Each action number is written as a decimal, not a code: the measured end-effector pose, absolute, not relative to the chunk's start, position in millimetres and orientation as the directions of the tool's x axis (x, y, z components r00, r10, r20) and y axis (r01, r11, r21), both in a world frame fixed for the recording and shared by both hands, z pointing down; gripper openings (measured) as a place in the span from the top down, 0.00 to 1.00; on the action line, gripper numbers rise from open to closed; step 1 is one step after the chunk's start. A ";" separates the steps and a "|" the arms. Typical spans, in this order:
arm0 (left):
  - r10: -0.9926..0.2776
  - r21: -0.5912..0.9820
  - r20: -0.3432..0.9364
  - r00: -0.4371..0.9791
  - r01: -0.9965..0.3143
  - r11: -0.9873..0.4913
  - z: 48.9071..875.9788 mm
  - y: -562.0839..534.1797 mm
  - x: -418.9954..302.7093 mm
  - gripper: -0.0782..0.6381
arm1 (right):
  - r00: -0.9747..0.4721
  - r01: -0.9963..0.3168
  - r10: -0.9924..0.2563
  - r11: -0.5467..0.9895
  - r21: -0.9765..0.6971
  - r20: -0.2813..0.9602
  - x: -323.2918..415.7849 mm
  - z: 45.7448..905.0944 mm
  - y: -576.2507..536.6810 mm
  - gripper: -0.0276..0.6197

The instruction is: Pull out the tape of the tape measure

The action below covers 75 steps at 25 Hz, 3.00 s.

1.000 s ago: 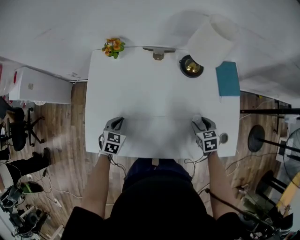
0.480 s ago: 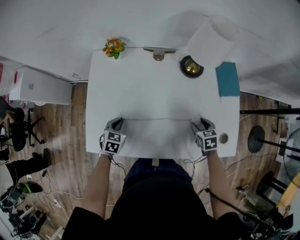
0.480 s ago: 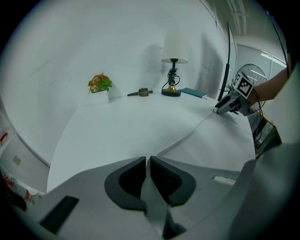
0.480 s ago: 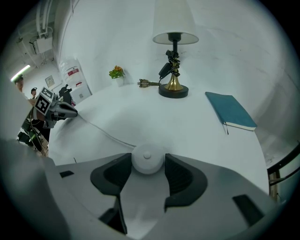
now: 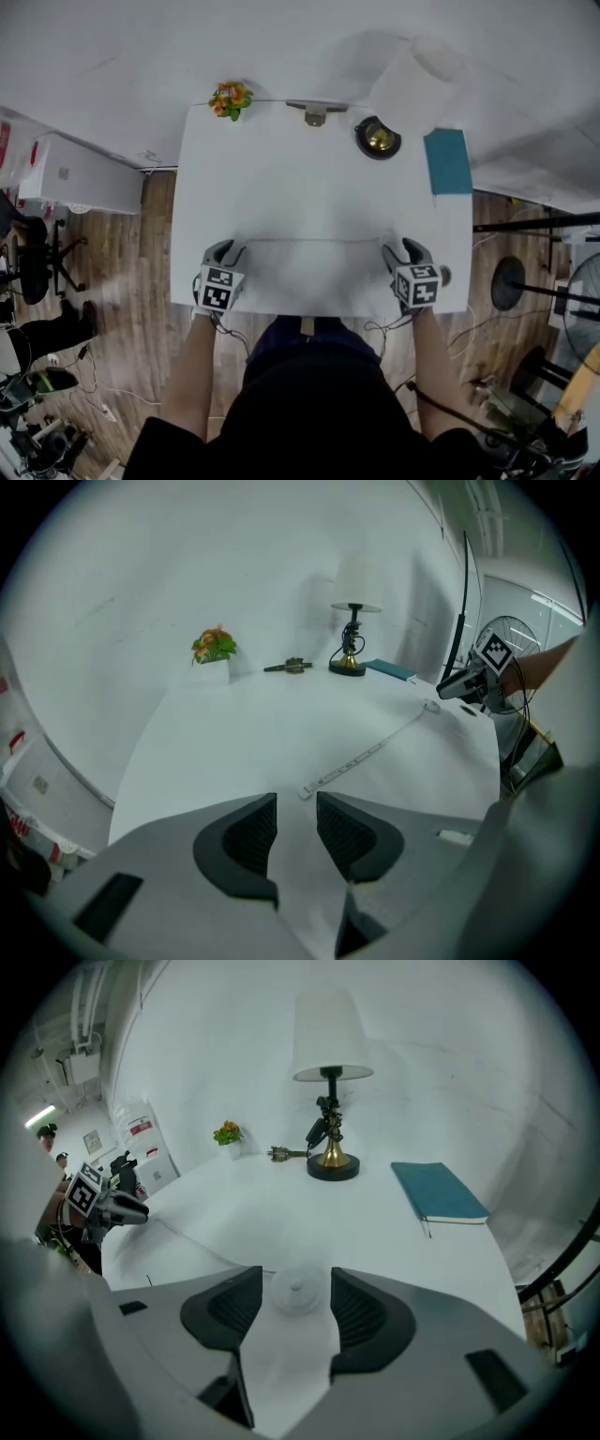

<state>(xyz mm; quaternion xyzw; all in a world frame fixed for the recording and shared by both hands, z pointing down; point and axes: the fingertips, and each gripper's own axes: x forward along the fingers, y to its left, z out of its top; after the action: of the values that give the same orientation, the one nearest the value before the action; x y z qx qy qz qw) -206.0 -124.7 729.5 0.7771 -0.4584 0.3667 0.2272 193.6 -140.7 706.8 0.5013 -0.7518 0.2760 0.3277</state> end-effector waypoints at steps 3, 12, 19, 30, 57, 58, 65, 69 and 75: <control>-0.587 0.030 0.748 0.310 -0.899 -0.436 710.4 -125.7 -211.8 0.72 | -0.269 -0.948 -0.644 0.310 -0.078 0.716 201.9 680.5 -146.2 0.63; -0.782 0.055 0.563 0.267 -0.956 -0.287 597.1 -153.9 -217.1 0.72 | -0.251 -0.965 -0.850 0.256 -0.054 0.463 204.7 561.8 -163.6 0.93; -0.889 0.031 0.340 0.306 -0.949 -0.315 480.4 -169.4 -197.5 0.77 | -0.313 -0.946 -0.929 0.322 0.015 0.198 186.7 448.4 -170.6 0.95; -0.926 -0.079 0.040 0.376 -0.922 -0.378 330.2 -184.9 -175.8 0.85 | -0.289 -0.951 -0.956 0.281 0.126 -0.051 185.7 327.8 -173.1 0.95; -0.932 -0.084 -0.016 0.363 -0.929 -0.360 306.2 -203.4 -166.2 0.88 | -0.282 -0.951 -0.957 0.269 0.155 -0.068 177.5 312.7 -190.3 0.95; -0.932 -0.085 -0.014 0.362 -0.929 -0.359 307.3 -204.3 -166.0 0.88 | -0.281 -0.951 -0.957 0.268 0.154 -0.068 178.2 313.4 -191.0 0.95; -0.935 -0.084 -0.003 0.354 -0.932 -0.352 312.7 -210.2 -164.1 0.88 | -0.270 -0.956 -0.960 0.259 0.134 -0.070 185.0 317.6 -195.1 0.95; -0.935 -0.083 0.005 0.355 -0.932 -0.354 314.0 -210.4 -160.3 0.88 | -0.265 -0.958 -0.962 0.255 0.132 -0.068 188.4 318.6 -194.8 0.95; -0.935 -0.088 -0.002 0.354 -0.932 -0.352 313.1 -211.9 -158.8 0.88 | -0.271 -0.955 -0.960 0.259 0.145 -0.066 189.5 320.3 -195.9 0.95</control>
<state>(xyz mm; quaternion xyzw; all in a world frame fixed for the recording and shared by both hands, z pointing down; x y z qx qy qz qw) -158.8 -211.9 313.1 0.8218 -0.5680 0.0241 -0.0370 189.5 -195.9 320.3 0.6036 -0.7933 -0.0779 0.0176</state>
